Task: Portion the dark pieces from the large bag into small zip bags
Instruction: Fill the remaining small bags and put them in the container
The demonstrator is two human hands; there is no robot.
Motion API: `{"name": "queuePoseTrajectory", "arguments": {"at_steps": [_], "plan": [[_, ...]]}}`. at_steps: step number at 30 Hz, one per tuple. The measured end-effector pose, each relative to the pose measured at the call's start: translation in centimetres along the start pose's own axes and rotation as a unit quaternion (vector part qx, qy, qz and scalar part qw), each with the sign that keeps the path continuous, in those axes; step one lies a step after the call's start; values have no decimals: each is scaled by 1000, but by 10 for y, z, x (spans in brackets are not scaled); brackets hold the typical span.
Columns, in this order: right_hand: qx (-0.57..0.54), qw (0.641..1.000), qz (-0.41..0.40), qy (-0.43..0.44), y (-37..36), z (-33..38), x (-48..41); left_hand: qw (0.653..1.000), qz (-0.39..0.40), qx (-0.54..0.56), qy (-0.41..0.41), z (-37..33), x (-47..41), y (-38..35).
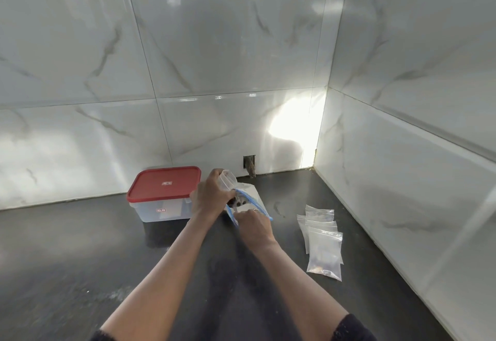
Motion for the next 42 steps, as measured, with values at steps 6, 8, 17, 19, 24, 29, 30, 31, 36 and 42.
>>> {"name": "queuePoseTrajectory", "arguments": {"at_steps": [6, 8, 17, 19, 24, 29, 30, 31, 36, 42], "plan": [[-46, 992, -32, -110, 2, -4, -6, 999, 10, 39, 5, -1, 5, -1], [-41, 990, -19, -134, 1, 0, -11, 999, 9, 43, -4, -3, 2, -2], [-78, 980, 39, -178, 1, 3, -31, 999, -13, 40, 12, -9, 3, -7], [-68, 981, 45, -177, 1, -2, -33, 999, -16, 41, 18, -5, 4, -8], [-73, 983, 50, -159, 1, -9, -36, 998, -20, 55, 36, -2, 6, -7], [-65, 984, 10, -166, -2, -14, -35, 997, -19, 62, 31, -5, 7, -8], [-62, 983, 9, -171, -3, -14, -33, 998, -19, 57, 29, -5, 8, -8], [-61, 983, 11, -174, -3, -15, -33, 998, -19, 52, 27, -4, 8, -9], [-68, 985, 22, -155, -3, -11, -35, 997, -24, 57, 39, 1, 8, -7], [-59, 992, 33, -108, 6, 7, -37, 997, -39, 59, 35, 5, 3, 2]]}}
Point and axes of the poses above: each hand's wrist, its own x-axis away from the middle knuckle, its own y-axis out of the back of the hand, z = x × y, the point moved 1 cm from there along -x, towards the middle knuckle, and after that the axes turned 12 degrees about -z, right-handed, at the moved point
